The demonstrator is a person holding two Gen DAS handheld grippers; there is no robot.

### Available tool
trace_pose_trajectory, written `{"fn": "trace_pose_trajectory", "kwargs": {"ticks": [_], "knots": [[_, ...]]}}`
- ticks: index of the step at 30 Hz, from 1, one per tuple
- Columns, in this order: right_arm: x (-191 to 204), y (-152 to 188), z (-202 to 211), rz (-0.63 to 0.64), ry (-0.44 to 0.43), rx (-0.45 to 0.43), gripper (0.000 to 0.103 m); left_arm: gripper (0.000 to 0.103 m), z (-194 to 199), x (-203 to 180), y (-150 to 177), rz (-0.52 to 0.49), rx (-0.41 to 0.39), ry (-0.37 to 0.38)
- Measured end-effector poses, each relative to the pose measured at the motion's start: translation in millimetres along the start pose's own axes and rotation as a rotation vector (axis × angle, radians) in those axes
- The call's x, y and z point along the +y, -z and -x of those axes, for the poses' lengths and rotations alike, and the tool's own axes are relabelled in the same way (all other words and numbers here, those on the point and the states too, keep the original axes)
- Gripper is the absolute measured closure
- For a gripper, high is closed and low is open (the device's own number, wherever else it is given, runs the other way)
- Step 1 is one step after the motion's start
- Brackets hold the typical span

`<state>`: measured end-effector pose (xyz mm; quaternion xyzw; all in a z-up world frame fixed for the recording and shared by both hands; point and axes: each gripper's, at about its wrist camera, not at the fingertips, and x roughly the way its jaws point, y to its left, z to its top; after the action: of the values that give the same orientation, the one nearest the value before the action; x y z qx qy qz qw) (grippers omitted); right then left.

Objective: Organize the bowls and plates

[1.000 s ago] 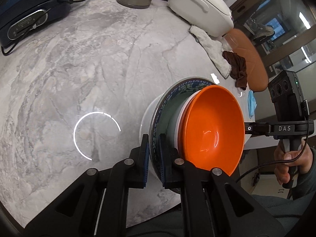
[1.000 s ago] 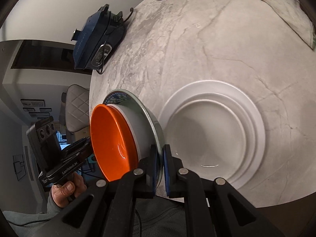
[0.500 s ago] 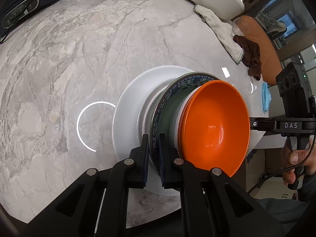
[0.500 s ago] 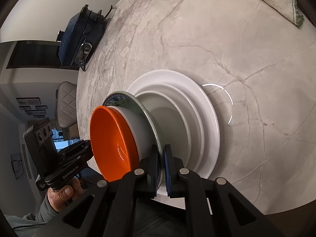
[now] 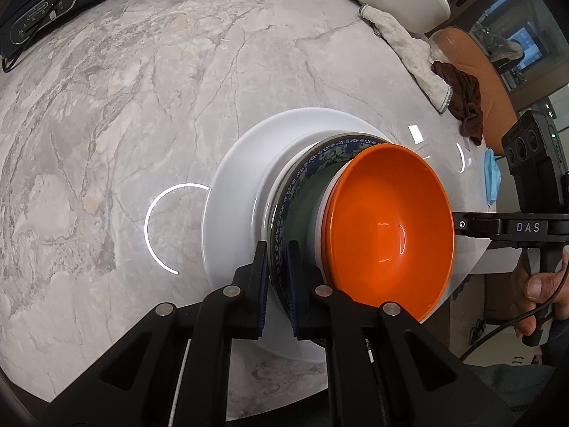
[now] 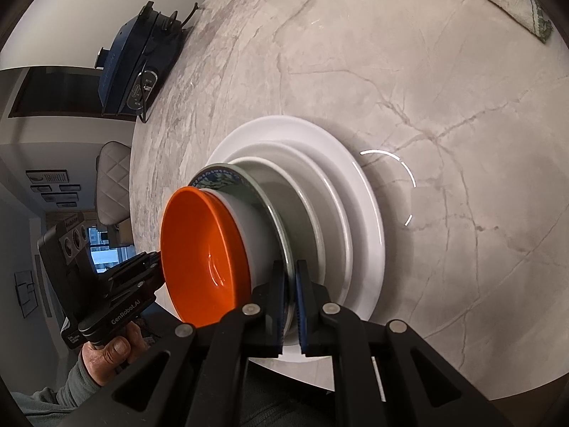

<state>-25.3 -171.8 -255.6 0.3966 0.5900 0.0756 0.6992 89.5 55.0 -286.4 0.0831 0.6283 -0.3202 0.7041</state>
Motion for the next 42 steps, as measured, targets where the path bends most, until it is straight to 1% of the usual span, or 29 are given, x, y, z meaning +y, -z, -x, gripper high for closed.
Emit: {"fn": "trace_pose_trajectory", "kwargs": {"ticks": [4, 8, 9, 10, 11, 12, 13, 14, 15, 17, 18, 19, 20, 22, 23, 24, 25, 26, 28, 31, 32, 34, 36, 37, 38, 39, 40, 41, 42], "knots": [[5.6, -3.3, -2.4, 0.033, 0.015, 0.014, 0.093, 0.094, 0.1, 0.4, 1.7, 0.013, -0.010, -0.001], [8.5, -3.1, 0.8, 0.046, 0.023, -0.010, 0.091, 0.092, 7.6, -3.1, 4.3, 0.009, -0.034, -0.037], [9.0, -2.6, 2.2, 0.048, 0.027, -0.017, 0.085, 0.089, 11.0, -4.2, 4.8, 0.004, -0.045, -0.053], [9.4, -2.0, 3.9, 0.048, 0.036, -0.023, 0.078, 0.086, 14.6, -4.5, 5.2, 0.004, -0.055, -0.069], [8.7, -1.4, 6.5, 0.050, 0.045, -0.033, 0.075, 0.081, 18.9, -4.2, 5.8, 0.009, -0.063, -0.083], [8.5, -0.6, 9.3, 0.052, 0.049, -0.042, 0.069, 0.078, 22.8, -3.3, 6.6, 0.016, -0.072, -0.097], [7.5, 0.0, 11.9, 0.050, 0.052, -0.049, 0.063, 0.067, 27.3, -2.4, 7.7, 0.022, -0.083, -0.110], [6.6, 0.4, 14.7, 0.048, 0.050, -0.056, 0.057, 0.053, 32.6, -0.9, 9.1, 0.030, -0.096, -0.121], [6.3, 1.5, 18.2, 0.048, 0.048, -0.066, 0.048, 0.049, 38.5, -0.3, 10.8, 0.037, -0.112, -0.125], [8.0, 3.7, 23.9, 0.061, 0.061, -0.079, 0.045, 0.042, 48.8, -1.0, 14.4, 0.045, -0.138, -0.144], [9.2, 4.5, 26.2, 0.066, 0.053, -0.083, 0.041, 0.039, 54.5, -1.7, 16.4, 0.049, -0.150, -0.155], [10.3, 5.2, 28.9, 0.071, 0.046, -0.089, 0.033, 0.030, 60.2, -2.9, 18.7, 0.057, -0.166, -0.161], [12.3, 5.7, 31.6, 0.079, 0.050, -0.097, 0.029, 0.020, 67.0, -4.7, 21.3, 0.066, -0.189, -0.169], [18.3, 7.1, 38.6, 0.111, 0.063, -0.117, 0.018, 0.009, 81.4, -10.7, 26.3, 0.078, -0.237, -0.198], [21.3, 8.1, 42.0, 0.123, 0.056, -0.125, 0.017, 0.009, 90.3, -16.0, 30.3, 0.084, -0.265, -0.222], [23.4, 8.5, 46.1, 0.134, 0.051, -0.137, 0.012, 0.009, 99.5, -20.7, 33.9, 0.088, -0.296, -0.253], [25.9, 9.1, 50.8, 0.145, 0.050, -0.152, 0.003, 0.009, 108.9, -25.8, 37.5, 0.091, -0.329, -0.276], [28.2, 10.0, 55.8, 0.157, 0.048, -0.168, 0.000, 0.009, 118.8, -31.2, 41.1, 0.097, -0.361, -0.286], [32.5, 12.4, 65.9, 0.191, 0.028, -0.201, 0.000, 0.009, 136.9, -43.3, 48.9, 0.111, -0.420, -0.306], [35.1, 14.7, 77.4, 0.220, 0.012, -0.221, 0.000, 0.009, 164.8, -65.9, 64.9, 0.114, -0.505, -0.339], [36.3, 15.7, 81.1, 0.230, -0.003, -0.230, 0.000, 0.009, 176.6, -74.9, 71.1, 0.112, -0.543, -0.343], [39.3, 17.2, 87.9, 0.248, -0.022, -0.252, 0.000, 0.009, 206.6, -94.5, 84.6, 0.082, -0.663, -0.348], [41.0, 19.4, 97.1, 0.257, -0.047, -0.296, 0.000, 0.009, 234.7, -115.1, 95.7, 0.056, -0.772, -0.409], [42.4, 20.3, 101.5, 0.258, -0.068, -0.318, 0.000, 0.009, 245.8, -124.5, 100.8, 0.054, -0.813, -0.455], [42.4, 21.6, 106.9, 0.255, -0.090, -0.342, 0.000, 0.009, 254.8, -134.9, 107.3, 0.059, -0.857, -0.533], [43.7, 22.9, 112.4, 0.253, -0.105, -0.369, 0.000, 0.008, 259.0, -143.6, 113.5, 0.081, -0.896, -0.634], [45.8, 24.4, 116.8, 0.256, -0.117, -0.391, 0.000, 0.005, 258.0, -149.7, 117.9, 0.114, -0.915, -0.740], [48.8, 26.1, 121.1, 0.264, -0.127, -0.413, 0.000, 0.005, 255.4, -153.7, 121.3, 0.133, -0.906, -0.814], [52.7, 28.0, 125.3, 0.273, -0.127, -0.437, 0.000, 0.005, 252.3, -153.5, 121.9, 0.130, -0.870, -0.801]]}}
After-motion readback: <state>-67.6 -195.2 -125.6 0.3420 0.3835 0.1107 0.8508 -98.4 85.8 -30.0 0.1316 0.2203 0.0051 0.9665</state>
